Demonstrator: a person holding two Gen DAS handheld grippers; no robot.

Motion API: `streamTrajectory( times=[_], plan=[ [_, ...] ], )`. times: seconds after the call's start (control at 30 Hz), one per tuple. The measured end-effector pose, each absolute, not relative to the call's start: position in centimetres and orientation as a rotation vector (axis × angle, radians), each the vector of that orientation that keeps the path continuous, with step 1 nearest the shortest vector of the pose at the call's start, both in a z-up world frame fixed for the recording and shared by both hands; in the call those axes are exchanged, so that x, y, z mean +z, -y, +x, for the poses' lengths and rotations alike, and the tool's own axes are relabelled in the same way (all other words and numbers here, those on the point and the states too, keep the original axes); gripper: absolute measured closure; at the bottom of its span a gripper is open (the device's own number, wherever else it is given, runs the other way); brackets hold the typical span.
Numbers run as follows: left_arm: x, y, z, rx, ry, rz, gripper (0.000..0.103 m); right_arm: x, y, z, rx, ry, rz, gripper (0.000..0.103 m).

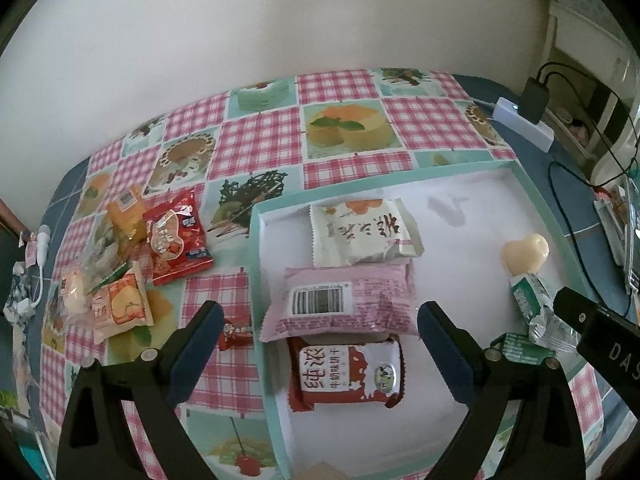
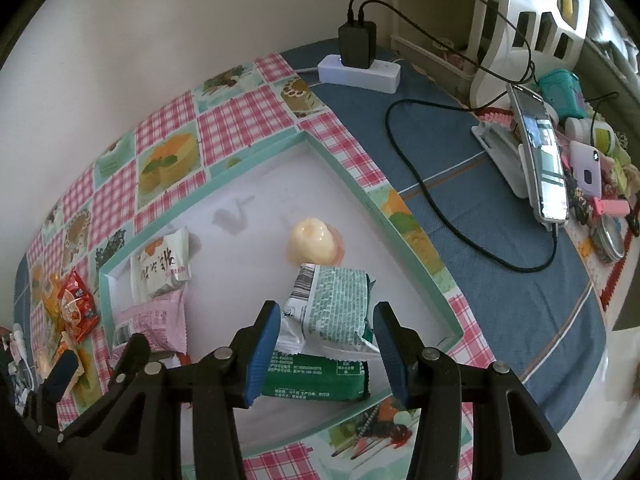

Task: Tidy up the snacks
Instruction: 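Open the left tool to drop the pink pack in the tray while the right tool drops the striped pack, then move both tools back toward the snack pile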

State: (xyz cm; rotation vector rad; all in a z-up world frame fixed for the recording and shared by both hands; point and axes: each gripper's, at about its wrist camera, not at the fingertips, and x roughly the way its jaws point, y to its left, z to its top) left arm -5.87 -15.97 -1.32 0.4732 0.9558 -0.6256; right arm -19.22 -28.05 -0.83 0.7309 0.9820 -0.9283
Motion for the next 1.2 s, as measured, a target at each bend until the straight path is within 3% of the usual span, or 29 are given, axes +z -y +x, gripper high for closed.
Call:
streamTrajectory(
  times=[0.27, 0.33, 0.47, 0.53, 0.63, 1.2],
  plan=[
    [-1.2, 14.5, -4.0, -0.568, -1.014, 0.424, 0.005, -1.2, 28.1, -19.1, -0.929, -0.997, 0.738, 0.049],
    [-1.2, 13.9, -3.4, -0.544, -1.032, 0.409, 0.005, -1.3, 28.2, -19.2, -0.934, -1.001, 0.746, 0.036],
    [-1.7, 12.8, -2.2, -0.474, -1.086, 0.406, 0.005, -1.6, 28.2, -19.3, -0.943, -1.006, 0.762, 0.027],
    [-2.2, 12.2, -1.6, -0.438, -1.116, 0.415, 0.005, -1.7, 28.2, -19.4, -0.949, -1.001, 0.768, 0.013],
    [-2.8, 11.3, -0.8, -0.403, -1.155, 0.399, 0.005, -1.6, 28.5, -19.8, -0.963, -0.978, 0.784, 0.0],
    [-2.7, 9.5, 0.6, -0.397, -1.211, 0.384, 0.005, -1.2, 29.2, -21.1, -1.02, -0.911, 0.848, 0.0]
  ],
)
